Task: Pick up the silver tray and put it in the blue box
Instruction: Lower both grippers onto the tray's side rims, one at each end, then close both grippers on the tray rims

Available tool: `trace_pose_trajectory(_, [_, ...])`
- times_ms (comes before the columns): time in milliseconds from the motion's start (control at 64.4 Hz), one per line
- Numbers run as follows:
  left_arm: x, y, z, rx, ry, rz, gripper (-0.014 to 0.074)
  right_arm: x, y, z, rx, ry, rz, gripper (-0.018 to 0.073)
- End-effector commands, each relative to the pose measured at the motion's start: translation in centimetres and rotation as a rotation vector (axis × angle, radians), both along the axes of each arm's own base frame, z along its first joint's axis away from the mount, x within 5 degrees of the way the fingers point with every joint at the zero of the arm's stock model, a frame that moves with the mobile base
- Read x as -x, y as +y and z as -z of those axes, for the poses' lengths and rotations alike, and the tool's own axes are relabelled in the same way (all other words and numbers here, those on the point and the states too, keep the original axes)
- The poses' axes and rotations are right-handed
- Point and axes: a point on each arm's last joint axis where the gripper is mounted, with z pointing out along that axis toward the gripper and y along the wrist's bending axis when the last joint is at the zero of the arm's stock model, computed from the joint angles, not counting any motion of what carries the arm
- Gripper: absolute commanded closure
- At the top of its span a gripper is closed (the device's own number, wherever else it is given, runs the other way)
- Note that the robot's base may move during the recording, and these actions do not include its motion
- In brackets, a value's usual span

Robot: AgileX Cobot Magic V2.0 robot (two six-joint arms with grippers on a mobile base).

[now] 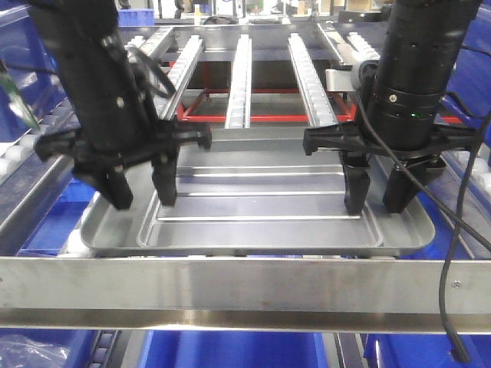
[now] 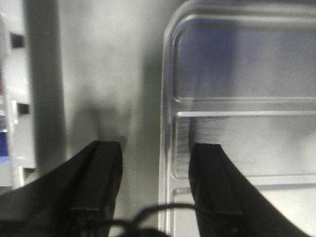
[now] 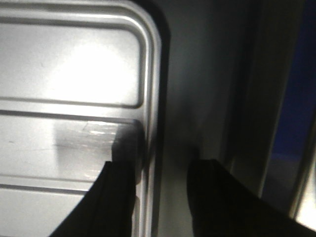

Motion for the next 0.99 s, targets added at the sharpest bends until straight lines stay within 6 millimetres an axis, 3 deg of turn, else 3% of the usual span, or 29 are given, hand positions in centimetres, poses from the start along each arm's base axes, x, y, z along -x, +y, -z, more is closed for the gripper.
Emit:
trace_pose_trajectory(0, [-0.39,-0.5,-2.61,0.065,-0.095,0.008,0.0348,-0.49,-0.06,-2.37,-0.027,-0.092,-0.007,0.0176])
trace_pose_trajectory(978, [-0.33,-0.45,-1.97,0.044,-0.062,0.005,0.0348,-0.99,0.17,-2.53,-0.051,-0.149,-0.01,0.0176])
